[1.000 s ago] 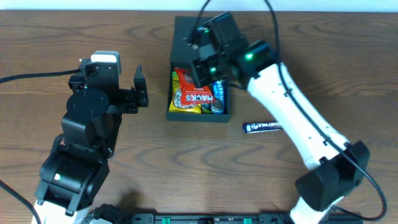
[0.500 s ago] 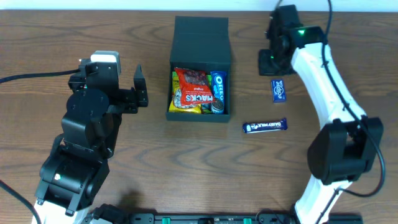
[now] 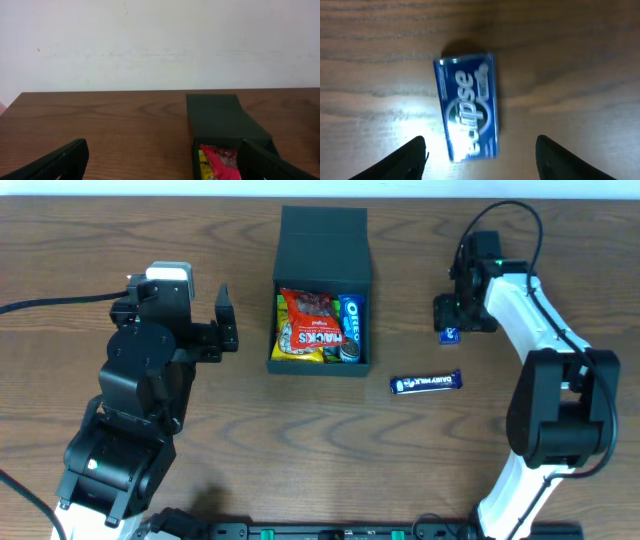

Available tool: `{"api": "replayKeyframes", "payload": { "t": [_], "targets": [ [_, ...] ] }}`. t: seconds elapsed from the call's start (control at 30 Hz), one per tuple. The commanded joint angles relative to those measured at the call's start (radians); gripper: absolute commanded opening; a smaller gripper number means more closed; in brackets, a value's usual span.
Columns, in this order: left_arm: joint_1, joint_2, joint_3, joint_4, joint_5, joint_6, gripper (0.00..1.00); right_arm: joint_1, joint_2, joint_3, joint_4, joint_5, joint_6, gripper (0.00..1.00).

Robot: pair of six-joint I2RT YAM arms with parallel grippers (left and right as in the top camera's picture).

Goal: Pack container
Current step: 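Move the right gripper to the blue Eclipse tin and grasp it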

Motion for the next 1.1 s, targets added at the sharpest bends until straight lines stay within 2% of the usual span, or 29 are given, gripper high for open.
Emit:
{"api": "replayKeyframes", "payload": {
  "t": [0.0, 0.23, 0.5, 0.77, 0.9, 1.07],
  "targets": [
    [0.003, -0.005, 0.017, 0.000, 0.001, 0.000, 0.95, -0.002, 0.011, -0.031, 0.051, 0.003, -0.068, 0.70],
    [0.003, -0.005, 0.017, 0.001, 0.000, 0.000, 0.95, -0.002, 0.028, -0.082, 0.180, -0.024, -0.130, 0.70],
    [0.003, -0.005, 0.017, 0.004, 0.000, 0.000, 0.95, -0.004, 0.049, -0.082, 0.244, -0.050, -0.133, 0.64],
    [0.003, -0.005, 0.017, 0.005, 0.000, 0.000, 0.95, -0.005, 0.075, -0.082, 0.261, -0.129, -0.132, 0.52],
    [0.003, -0.005, 0.017, 0.004, 0.000, 0.000, 0.95, -0.004, 0.081, -0.082, 0.248, -0.129, -0.128, 0.38],
    [0.003, -0.005, 0.017, 0.005, 0.000, 0.000, 0.95, -0.004, 0.075, -0.068, 0.219, -0.192, -0.064, 0.27]
  ]
}}
